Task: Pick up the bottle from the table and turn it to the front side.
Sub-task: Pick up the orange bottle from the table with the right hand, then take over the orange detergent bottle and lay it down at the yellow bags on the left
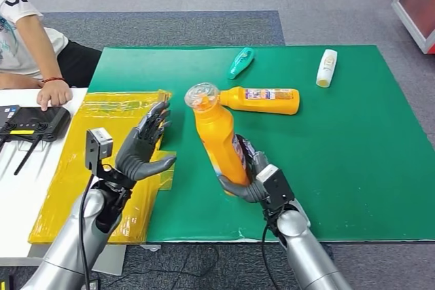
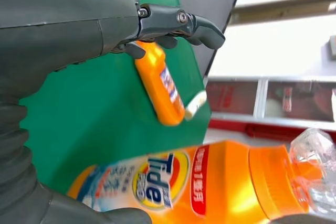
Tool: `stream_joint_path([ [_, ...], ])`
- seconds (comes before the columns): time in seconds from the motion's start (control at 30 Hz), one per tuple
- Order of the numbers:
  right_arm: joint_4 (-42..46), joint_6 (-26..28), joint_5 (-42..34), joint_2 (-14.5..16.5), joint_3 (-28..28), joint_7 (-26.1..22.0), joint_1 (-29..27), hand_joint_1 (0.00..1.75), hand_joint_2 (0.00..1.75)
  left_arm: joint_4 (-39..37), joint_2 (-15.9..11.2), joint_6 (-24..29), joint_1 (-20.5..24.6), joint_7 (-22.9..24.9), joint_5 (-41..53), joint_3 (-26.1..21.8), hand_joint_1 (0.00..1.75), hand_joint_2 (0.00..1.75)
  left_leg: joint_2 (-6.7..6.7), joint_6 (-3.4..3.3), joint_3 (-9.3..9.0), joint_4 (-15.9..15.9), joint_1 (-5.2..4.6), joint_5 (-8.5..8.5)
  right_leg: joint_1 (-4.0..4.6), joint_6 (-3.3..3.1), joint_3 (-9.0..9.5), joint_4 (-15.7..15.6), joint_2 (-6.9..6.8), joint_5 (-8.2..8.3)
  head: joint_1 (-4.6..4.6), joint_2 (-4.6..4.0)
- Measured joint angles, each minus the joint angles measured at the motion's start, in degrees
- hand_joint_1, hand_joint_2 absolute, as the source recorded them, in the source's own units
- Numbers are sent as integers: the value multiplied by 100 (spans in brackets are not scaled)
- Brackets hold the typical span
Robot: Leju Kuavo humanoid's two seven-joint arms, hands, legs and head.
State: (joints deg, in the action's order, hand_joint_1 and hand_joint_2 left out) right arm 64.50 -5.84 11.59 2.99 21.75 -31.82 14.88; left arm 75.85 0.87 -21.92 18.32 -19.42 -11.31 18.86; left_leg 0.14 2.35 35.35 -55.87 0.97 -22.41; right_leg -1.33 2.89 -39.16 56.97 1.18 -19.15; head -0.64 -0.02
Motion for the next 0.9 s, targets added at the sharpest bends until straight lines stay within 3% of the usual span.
stream_joint_path([
  [0.3, 0, 666, 389, 149, 141, -73, -3, 175, 175, -118, -37, -175, 127, 329, -650, 115, 0, 175, 1, 1, 1, 0, 0, 1, 0, 0, -4, 0, 0, 0, 0, 0],
  [0.9, -3, 476, 109, 263, 533, -68, 22, 175, 175, -395, -24, 121, 377, 279, -691, 352, 0, 175, 0, 1, 3, 0, 0, 1, 0, 0, -4, 0, 0, 0, 0, 0],
])
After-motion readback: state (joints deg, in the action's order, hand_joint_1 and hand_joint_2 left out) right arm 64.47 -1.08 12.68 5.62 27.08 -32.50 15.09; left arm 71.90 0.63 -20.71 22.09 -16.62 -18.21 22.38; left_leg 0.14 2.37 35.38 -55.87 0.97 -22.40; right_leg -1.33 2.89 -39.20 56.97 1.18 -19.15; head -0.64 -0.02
